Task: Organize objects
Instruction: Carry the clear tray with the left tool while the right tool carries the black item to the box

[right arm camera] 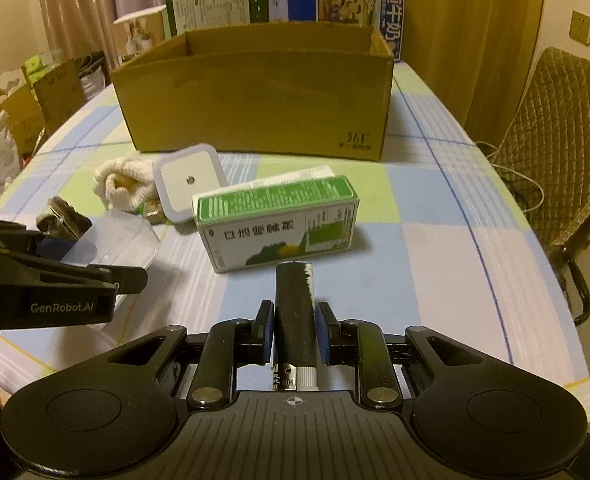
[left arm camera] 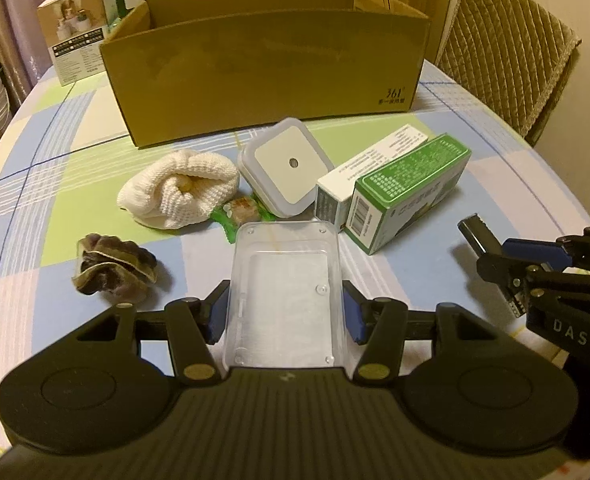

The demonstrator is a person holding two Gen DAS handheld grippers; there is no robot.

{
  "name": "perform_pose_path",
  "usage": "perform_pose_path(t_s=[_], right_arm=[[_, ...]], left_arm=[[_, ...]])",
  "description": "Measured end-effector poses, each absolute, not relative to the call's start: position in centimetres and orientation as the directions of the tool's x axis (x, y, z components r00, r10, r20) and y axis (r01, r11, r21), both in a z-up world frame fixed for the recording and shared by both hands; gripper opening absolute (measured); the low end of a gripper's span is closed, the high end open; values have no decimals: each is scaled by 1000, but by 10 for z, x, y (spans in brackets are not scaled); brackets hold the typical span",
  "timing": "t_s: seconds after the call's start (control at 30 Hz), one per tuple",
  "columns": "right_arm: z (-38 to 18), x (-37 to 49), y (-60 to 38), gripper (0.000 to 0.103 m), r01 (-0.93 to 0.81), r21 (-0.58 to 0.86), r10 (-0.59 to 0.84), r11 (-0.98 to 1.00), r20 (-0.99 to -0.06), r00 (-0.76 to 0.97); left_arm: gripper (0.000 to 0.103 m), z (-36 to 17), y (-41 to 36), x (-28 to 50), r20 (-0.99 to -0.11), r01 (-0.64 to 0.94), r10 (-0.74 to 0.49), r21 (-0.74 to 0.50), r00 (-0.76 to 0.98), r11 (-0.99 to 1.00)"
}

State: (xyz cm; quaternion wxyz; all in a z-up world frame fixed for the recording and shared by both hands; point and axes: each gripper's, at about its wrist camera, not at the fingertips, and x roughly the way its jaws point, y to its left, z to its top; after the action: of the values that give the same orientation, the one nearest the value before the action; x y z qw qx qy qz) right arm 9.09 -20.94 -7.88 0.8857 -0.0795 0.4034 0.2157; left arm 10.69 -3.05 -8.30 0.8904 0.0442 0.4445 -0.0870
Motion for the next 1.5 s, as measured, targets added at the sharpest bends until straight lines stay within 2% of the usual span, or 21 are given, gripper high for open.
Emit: perform_pose_path(t_s=[0.67,1.5], right_arm=[[-29,77,-210,19,-459,45,363,888,-681,636],[-21,69,-211,19,-467,40,370,884,-670,644]], left_arm=[[51,-36,-29,81,-762,156,-110,-13,638,988],[51,-26,-29,67,-753,147,-112,-20,648,989]])
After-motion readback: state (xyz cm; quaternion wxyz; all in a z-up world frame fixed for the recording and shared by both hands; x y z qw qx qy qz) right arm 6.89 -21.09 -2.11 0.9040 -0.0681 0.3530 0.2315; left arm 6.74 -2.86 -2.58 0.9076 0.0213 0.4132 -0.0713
